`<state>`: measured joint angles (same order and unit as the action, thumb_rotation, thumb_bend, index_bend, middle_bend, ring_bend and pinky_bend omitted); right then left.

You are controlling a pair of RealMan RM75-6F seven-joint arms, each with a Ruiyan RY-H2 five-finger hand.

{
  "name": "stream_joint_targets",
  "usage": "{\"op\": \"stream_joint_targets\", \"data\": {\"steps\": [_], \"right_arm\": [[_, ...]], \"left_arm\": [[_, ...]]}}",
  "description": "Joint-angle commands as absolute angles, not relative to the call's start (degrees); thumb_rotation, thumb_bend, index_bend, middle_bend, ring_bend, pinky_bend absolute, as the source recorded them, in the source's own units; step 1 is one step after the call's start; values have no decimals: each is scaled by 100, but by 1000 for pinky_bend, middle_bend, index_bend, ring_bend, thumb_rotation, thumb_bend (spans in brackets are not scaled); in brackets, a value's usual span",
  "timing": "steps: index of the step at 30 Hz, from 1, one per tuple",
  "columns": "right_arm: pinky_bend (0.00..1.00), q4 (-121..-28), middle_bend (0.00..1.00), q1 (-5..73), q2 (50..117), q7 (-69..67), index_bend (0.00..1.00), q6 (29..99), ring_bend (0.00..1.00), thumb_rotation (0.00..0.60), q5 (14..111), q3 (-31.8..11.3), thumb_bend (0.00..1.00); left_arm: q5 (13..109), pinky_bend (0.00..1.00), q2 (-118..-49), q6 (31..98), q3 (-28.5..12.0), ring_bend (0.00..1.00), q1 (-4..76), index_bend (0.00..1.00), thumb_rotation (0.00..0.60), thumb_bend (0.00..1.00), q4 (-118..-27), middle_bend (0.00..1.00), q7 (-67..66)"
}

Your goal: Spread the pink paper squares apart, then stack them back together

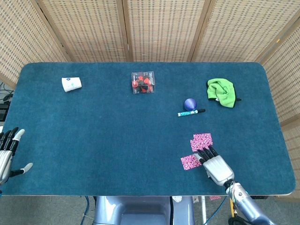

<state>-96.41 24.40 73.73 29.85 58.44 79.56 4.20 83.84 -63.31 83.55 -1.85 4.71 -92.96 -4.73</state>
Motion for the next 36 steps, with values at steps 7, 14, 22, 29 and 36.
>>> {"op": "stream_joint_targets", "data": {"steps": [7, 14, 22, 29, 36], "right_arm": [[0, -9511, 85, 2723, 7607, 3423, 101, 5312, 0, 600, 6895, 140, 1000], [0, -9601, 85, 2930, 7732, 3837, 101, 5159, 0, 600, 6213, 72, 1000], [0, -9689, 85, 3144, 7887, 4084, 101, 5105, 0, 600, 5650, 56, 1000], [0, -9807, 85, 3379, 8079, 4306, 101, 5111, 0, 600, 5242, 7, 1000], [0, -9890, 85, 3632, 8336, 4633, 101, 5206, 0, 600, 4851, -38, 1000]], "left_arm": [[8366, 0, -6315, 8333, -185, 0, 476, 0, 600, 0, -9321, 0, -468], [8358, 0, -6293, 8305, -180, 0, 482, 0, 600, 0, -9333, 0, -435], [8362, 0, -6293, 8303, -178, 0, 485, 0, 600, 0, -9333, 0, -429], [8356, 0, -6289, 8298, -178, 0, 485, 0, 600, 0, -9332, 0, -418], [8356, 0, -6287, 8294, -177, 0, 486, 0, 600, 0, -9329, 0, -411]]}}
